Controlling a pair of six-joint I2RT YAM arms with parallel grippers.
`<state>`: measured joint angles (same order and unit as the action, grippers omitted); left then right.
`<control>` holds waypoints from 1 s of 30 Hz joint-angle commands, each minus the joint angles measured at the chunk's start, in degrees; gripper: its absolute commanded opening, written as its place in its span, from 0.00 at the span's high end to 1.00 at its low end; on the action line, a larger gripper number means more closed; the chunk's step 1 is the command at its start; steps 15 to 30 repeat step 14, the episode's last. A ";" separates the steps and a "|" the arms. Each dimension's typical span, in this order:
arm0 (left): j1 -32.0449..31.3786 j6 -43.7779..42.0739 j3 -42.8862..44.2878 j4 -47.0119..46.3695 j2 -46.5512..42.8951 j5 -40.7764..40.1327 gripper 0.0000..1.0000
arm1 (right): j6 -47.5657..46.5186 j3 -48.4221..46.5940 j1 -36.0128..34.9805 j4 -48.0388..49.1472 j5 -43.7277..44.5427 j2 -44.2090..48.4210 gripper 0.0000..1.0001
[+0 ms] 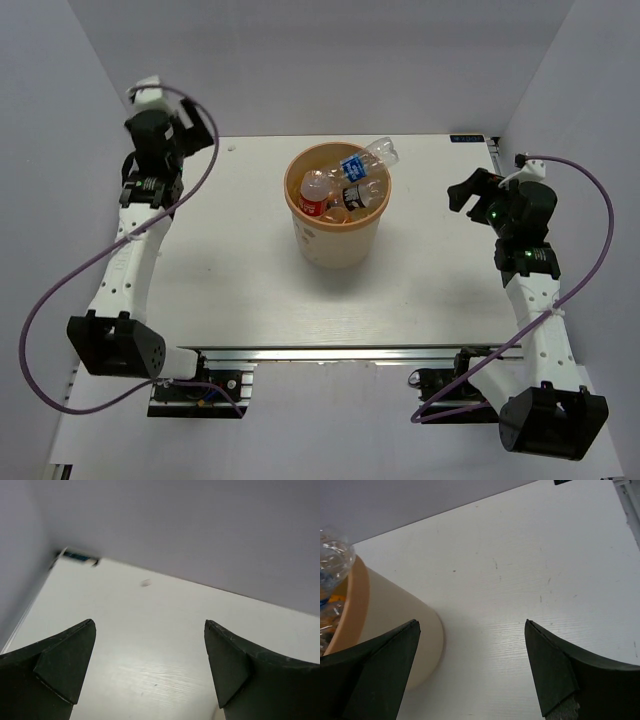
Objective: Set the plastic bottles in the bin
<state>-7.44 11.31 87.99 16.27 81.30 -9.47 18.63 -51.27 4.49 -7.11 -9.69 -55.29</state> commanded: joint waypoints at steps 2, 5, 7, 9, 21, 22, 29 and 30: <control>6.37 16.62 -14.04 7.01 -5.44 -12.41 0.02 | -0.62 -2.00 0.25 -2.11 9.40 0.27 0.11; 11.30 21.90 -22.84 9.75 -6.50 -13.11 0.02 | -0.61 -0.86 0.25 -2.38 13.90 0.18 0.11; 12.10 24.70 -27.14 7.90 -8.25 -14.86 0.02 | -0.61 -0.33 0.25 -1.77 13.48 0.09 0.11; 12.71 25.95 -28.13 6.76 -9.57 -14.44 0.02 | -0.35 0.37 0.25 -1.15 13.21 0.09 0.11; 13.42 25.25 -26.91 6.14 -10.81 -12.93 0.02 | -0.70 1.34 0.25 0.08 14.43 1.14 0.11; 13.42 25.25 -26.91 6.14 -10.81 -12.93 0.02 | -0.70 1.34 0.25 0.08 14.43 1.14 0.11; 13.42 25.25 -26.91 6.14 -10.81 -12.93 0.02 | -0.70 1.34 0.25 0.08 14.43 1.14 0.11; 13.42 25.25 -26.91 6.14 -10.81 -12.93 0.02 | -0.70 1.34 0.25 0.08 14.43 1.14 0.11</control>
